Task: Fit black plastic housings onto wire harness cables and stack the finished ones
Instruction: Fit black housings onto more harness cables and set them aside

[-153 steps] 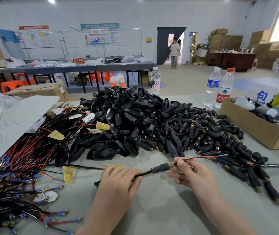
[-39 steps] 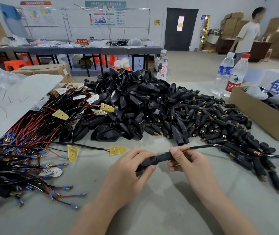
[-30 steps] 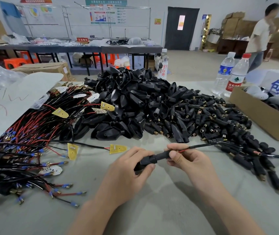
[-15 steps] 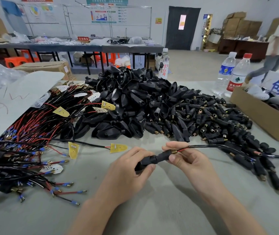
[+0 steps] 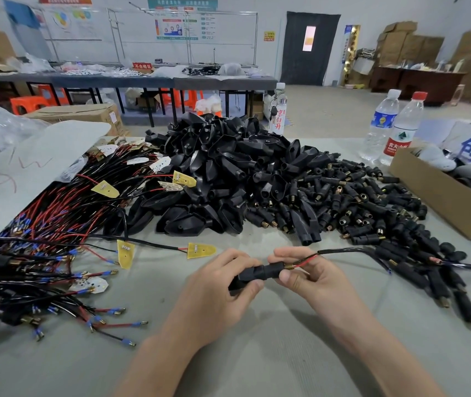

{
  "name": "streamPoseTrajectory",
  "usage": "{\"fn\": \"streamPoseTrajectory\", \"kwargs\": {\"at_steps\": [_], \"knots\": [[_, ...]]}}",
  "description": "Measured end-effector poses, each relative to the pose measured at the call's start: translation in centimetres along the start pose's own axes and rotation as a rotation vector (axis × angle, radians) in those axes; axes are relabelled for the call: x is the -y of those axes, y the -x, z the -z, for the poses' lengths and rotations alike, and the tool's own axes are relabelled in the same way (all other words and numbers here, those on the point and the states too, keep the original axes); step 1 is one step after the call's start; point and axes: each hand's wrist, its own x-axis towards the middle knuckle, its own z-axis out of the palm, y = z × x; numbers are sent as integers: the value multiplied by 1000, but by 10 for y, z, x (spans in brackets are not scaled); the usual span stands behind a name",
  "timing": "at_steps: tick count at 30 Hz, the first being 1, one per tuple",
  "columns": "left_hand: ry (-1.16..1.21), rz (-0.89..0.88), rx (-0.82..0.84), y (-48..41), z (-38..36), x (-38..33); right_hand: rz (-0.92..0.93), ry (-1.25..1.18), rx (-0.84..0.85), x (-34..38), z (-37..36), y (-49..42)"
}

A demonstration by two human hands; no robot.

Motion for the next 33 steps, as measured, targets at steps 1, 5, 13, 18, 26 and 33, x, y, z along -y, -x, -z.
{"fn": "streamPoseTrajectory", "kwargs": {"at_steps": [1, 5, 13, 18, 26, 33], "knots": [[4, 0, 0, 0, 0, 0, 1, -1, 4, 0, 0, 0], [17, -16, -17, 0, -3, -2, -14, -34, 48, -2, -3, 0], [-46, -33, -40, 0, -3, -2, -30, -14, 42, 1, -5, 0], [-180, -44, -81, -3, -2, 2, -54, -41, -123, 2, -4, -1], [-305, -111, -84, -3, -9, 4, -64, 16, -190, -1, -13, -2], [-343, -122, -116, -5, -10, -3, -16, 32, -216, 0, -19, -2]]}}
